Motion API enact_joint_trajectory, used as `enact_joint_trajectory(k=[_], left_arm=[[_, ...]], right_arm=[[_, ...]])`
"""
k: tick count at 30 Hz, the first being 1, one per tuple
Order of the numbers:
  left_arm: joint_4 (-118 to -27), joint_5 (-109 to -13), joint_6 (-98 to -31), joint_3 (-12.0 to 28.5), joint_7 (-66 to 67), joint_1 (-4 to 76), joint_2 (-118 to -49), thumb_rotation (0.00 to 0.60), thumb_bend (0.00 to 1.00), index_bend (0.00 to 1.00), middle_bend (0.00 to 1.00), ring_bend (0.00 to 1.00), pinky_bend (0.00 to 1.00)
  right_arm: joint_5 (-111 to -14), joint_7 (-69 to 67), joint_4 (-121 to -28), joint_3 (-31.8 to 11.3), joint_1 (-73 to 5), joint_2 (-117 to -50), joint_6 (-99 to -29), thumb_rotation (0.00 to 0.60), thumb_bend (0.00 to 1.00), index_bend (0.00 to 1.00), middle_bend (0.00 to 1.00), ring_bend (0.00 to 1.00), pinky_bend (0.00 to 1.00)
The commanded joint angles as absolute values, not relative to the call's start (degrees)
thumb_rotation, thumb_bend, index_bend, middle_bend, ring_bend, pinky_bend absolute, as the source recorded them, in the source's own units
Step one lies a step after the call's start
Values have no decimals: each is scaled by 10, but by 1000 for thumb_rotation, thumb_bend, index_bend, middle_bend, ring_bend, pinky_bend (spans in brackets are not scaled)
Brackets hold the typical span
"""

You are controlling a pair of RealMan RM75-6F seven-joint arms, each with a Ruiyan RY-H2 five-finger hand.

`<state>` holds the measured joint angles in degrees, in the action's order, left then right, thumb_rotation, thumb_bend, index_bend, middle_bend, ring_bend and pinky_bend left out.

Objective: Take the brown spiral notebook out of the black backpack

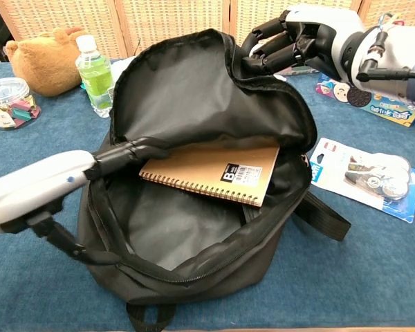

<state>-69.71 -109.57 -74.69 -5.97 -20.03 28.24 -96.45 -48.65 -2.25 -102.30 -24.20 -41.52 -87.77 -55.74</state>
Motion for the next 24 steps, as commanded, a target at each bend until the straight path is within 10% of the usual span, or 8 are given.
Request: enact_joint_trajectory(k=[1, 12, 24], left_arm=[[-681, -1082, -731, -50, -192, 296, -982, 600, 0, 106, 0, 19, 130], [-607, -1036, -695, -18, -190, 333, -1060, 600, 2, 108, 0, 19, 130], [-570, -1020, -685, -6, -178, 366, -1102, 600, 240, 108, 0, 19, 130]], right_arm=[[-486, -19, -1028, -242, -417, -874, -561, 600, 672, 614, 671, 465, 278], [-465, -11, -1056, -248, -424, -856, -569, 600, 672, 618, 675, 465, 278], [-455, -14, -1062, -245, -427, -844, -572, 600, 688, 618, 675, 464, 278]])
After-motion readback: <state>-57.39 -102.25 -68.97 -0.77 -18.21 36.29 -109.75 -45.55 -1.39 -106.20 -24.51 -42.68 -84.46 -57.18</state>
